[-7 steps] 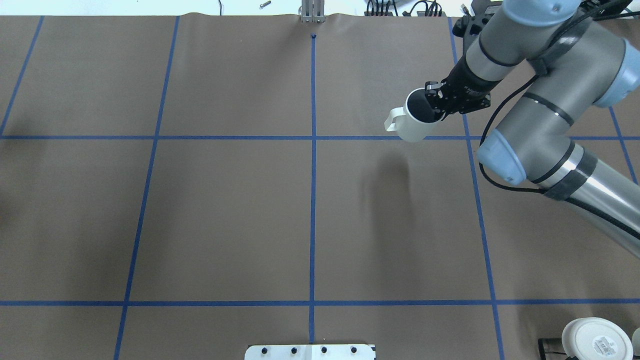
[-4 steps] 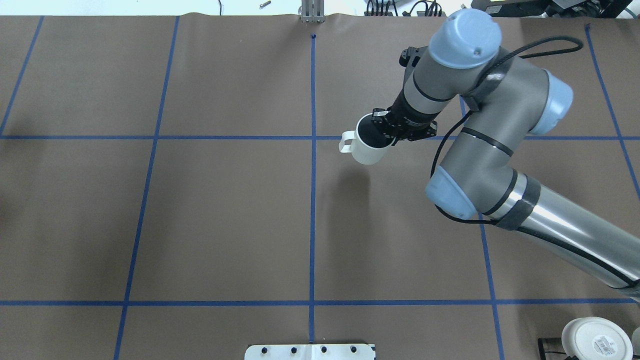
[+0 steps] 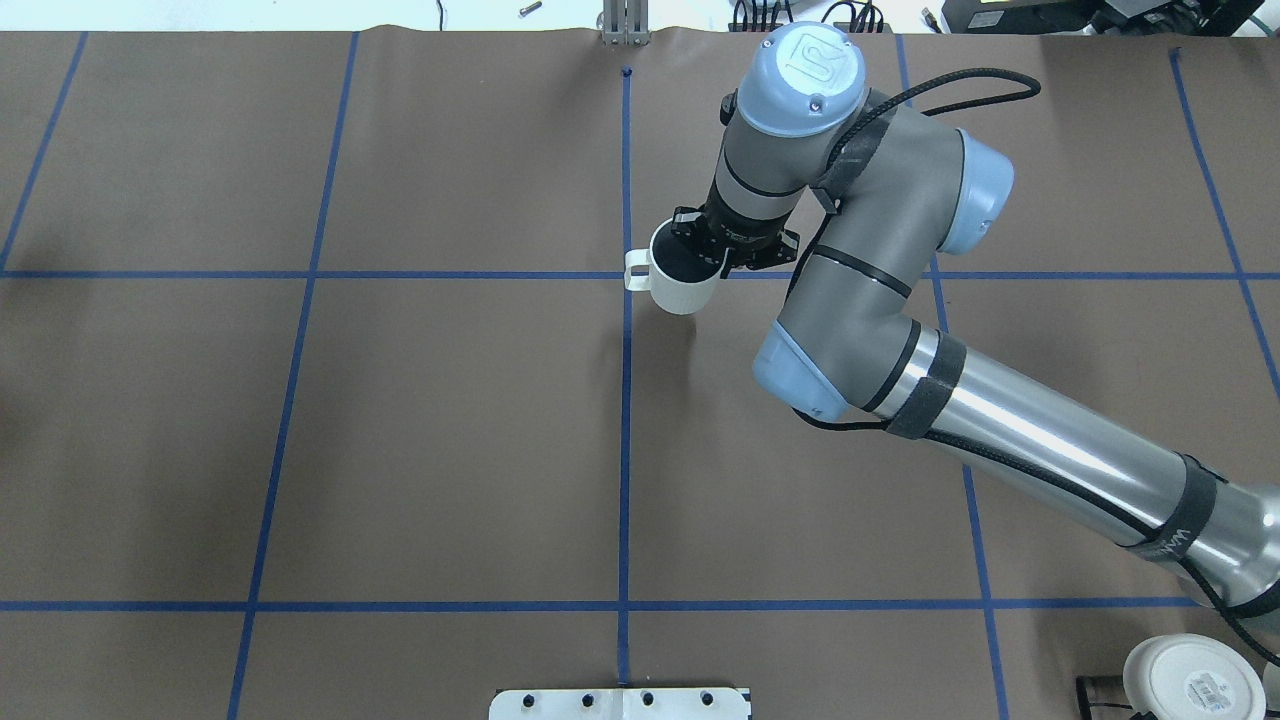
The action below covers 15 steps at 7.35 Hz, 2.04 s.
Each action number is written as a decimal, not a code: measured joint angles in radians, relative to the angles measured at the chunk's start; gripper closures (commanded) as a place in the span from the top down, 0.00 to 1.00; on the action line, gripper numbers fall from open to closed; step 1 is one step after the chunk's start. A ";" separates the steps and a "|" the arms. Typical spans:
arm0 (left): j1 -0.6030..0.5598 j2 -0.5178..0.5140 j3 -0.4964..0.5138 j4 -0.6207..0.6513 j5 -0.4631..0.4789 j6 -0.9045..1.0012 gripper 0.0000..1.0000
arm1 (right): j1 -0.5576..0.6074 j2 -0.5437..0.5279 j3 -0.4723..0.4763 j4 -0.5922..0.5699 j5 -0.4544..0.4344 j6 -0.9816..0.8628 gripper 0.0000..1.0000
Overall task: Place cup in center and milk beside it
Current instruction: 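Lower the white mug onto the table center and open the right gripper, then lift the right gripper and withdraw it away from the mug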
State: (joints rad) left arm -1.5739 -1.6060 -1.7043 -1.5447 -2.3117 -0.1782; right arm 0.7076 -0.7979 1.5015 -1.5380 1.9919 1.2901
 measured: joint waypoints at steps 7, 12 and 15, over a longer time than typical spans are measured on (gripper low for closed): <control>0.000 0.000 0.004 0.000 0.001 0.000 0.98 | -0.009 0.019 -0.070 0.094 -0.033 0.065 1.00; -0.001 -0.004 -0.007 0.004 0.002 0.081 0.98 | 0.032 0.029 -0.039 0.143 0.027 0.108 1.00; -0.007 0.013 -0.005 0.007 0.002 0.394 0.98 | 0.122 -0.058 0.084 0.092 0.112 0.037 1.00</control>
State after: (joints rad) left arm -1.5810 -1.5928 -1.7089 -1.5380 -2.3100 0.2159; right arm 0.8295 -0.8563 1.5853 -1.4464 2.1035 1.3272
